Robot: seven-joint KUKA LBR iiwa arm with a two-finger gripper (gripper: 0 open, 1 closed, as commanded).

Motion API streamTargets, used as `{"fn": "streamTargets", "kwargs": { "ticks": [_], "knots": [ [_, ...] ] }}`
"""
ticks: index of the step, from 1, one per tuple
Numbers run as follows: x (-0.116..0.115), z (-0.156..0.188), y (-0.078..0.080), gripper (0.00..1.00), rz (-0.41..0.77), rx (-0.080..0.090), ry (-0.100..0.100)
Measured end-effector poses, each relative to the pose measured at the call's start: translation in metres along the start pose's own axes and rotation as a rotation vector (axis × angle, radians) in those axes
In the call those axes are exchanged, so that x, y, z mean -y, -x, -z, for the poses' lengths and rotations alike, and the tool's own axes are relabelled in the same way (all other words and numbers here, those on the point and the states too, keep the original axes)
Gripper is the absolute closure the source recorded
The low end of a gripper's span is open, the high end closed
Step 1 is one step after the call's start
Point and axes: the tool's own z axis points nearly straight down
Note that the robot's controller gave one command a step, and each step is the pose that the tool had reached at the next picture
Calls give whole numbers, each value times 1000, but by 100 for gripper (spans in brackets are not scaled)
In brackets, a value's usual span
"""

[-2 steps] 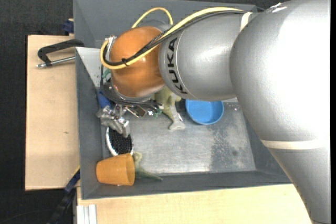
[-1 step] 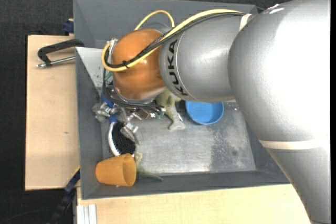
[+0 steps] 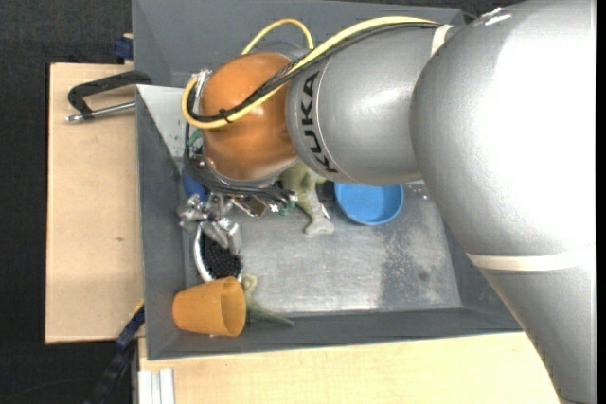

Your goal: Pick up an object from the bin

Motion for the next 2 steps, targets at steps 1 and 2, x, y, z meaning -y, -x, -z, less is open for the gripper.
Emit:
{"fn": "streamTargets", "kwargs": {
  "ticks": [1, 2],
  "knots": [
    [11, 104, 7, 100, 42, -13, 2],
    [10, 98, 4, 0, 42, -22, 8]
  ]
}}
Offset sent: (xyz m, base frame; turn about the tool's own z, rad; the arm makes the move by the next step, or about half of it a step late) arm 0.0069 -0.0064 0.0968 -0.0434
